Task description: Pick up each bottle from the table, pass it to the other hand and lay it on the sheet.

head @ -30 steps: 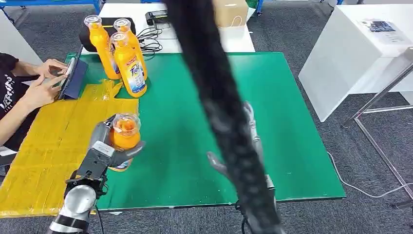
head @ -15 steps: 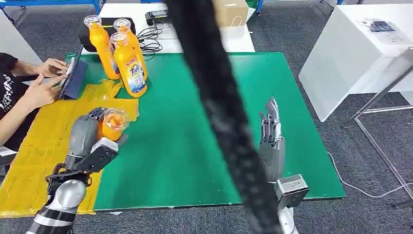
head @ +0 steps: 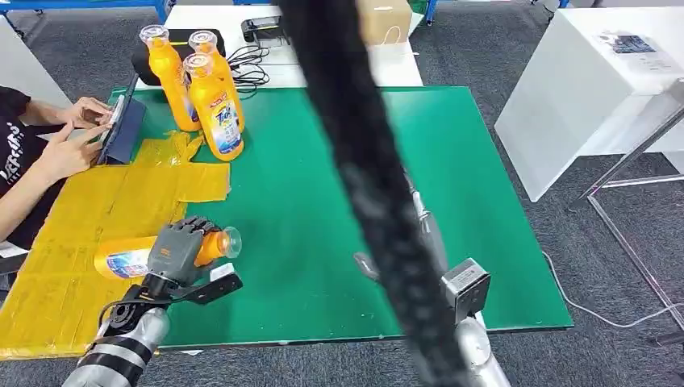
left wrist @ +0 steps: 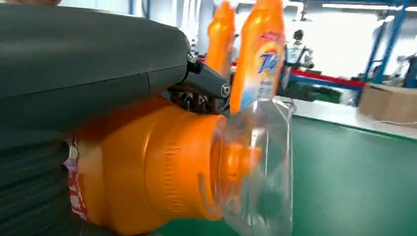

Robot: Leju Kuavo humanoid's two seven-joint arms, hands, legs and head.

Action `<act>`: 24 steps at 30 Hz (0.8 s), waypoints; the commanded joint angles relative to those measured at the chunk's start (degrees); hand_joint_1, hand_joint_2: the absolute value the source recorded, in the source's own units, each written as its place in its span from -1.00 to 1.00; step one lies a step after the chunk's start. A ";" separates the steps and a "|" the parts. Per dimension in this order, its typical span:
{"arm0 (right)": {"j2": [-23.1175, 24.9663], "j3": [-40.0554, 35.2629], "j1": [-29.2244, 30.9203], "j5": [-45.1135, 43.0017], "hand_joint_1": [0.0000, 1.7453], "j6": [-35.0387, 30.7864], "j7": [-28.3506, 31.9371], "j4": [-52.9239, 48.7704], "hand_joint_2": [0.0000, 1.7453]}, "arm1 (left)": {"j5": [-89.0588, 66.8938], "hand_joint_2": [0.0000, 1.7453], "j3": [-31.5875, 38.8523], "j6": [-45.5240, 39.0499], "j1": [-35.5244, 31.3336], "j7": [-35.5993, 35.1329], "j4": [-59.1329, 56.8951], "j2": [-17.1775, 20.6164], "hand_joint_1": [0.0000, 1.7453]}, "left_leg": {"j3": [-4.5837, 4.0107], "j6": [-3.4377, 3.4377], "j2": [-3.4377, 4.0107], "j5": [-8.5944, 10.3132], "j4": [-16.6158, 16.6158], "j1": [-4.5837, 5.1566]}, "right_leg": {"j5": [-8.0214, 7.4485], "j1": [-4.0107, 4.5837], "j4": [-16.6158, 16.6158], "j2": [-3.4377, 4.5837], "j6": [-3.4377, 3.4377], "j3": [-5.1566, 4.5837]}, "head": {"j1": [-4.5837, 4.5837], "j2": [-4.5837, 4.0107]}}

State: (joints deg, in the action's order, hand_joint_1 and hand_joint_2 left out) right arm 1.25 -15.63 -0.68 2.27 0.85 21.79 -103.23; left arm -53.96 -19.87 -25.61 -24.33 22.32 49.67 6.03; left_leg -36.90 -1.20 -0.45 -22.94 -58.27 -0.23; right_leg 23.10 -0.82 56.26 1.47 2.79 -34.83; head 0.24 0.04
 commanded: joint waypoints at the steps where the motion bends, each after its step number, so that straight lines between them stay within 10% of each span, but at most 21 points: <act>1: -1.89 -3.13 2.13 0.43 -1.00 0.69 -0.24 8.22 1.00 | -3.40 1.00 0.83 -4.80 -6.21 -1.56 -20.04 -1.21 1.00 | 0.44 0.08 0.14 -0.10 0.14 0.01 | 0.07 0.03 -0.11 -0.01 -0.13 0.38 | 0.00 0.00; 4: -1.98 -3.68 2.19 0.40 -1.00 0.86 -0.39 8.64 1.00 | -2.82 1.00 2.24 -6.40 -6.20 -1.38 -20.96 -1.80 0.92 | 0.30 0.07 0.13 -0.07 0.10 0.00 | 0.04 0.03 -0.06 -0.01 -0.10 0.21 | 0.00 0.00; 5: -1.98 -3.83 2.16 0.34 -1.00 0.92 -0.52 8.80 1.00 | -3.03 1.00 2.59 -7.47 -6.17 -1.87 -21.21 -2.10 -0.70 | 0.43 0.08 0.10 -0.12 0.11 0.01 | 0.10 0.03 -0.07 -0.08 -0.14 0.35 | 0.00 0.00; 6: -1.94 -3.94 2.11 0.35 -1.00 0.92 -0.49 8.88 1.00 | -3.07 1.00 2.71 -7.67 -6.20 -2.10 -21.32 -2.24 -1.00 | 0.32 0.07 0.13 -0.08 0.09 0.00 | 0.07 0.03 -0.05 -0.05 -0.10 0.25 | 0.00 0.00; 24: -2.26 -4.35 2.17 0.32 -1.00 0.75 -0.99 10.07 1.00 | -2.18 1.00 5.28 -9.65 -5.78 -0.98 -21.72 -3.54 -1.00 | 0.29 0.11 0.06 -0.06 0.07 0.00 | 0.08 0.02 -0.01 -0.07 -0.12 0.24 | 0.00 0.00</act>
State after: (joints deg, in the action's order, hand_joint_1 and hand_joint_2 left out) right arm -0.04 -18.91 -0.43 2.73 1.73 21.14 -97.13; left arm -57.24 -16.76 -35.36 -29.24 19.37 31.84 4.15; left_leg -36.89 -1.15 -0.45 -22.91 -58.27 -0.24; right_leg 23.11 -0.81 56.30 1.47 2.78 -34.85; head 0.24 0.04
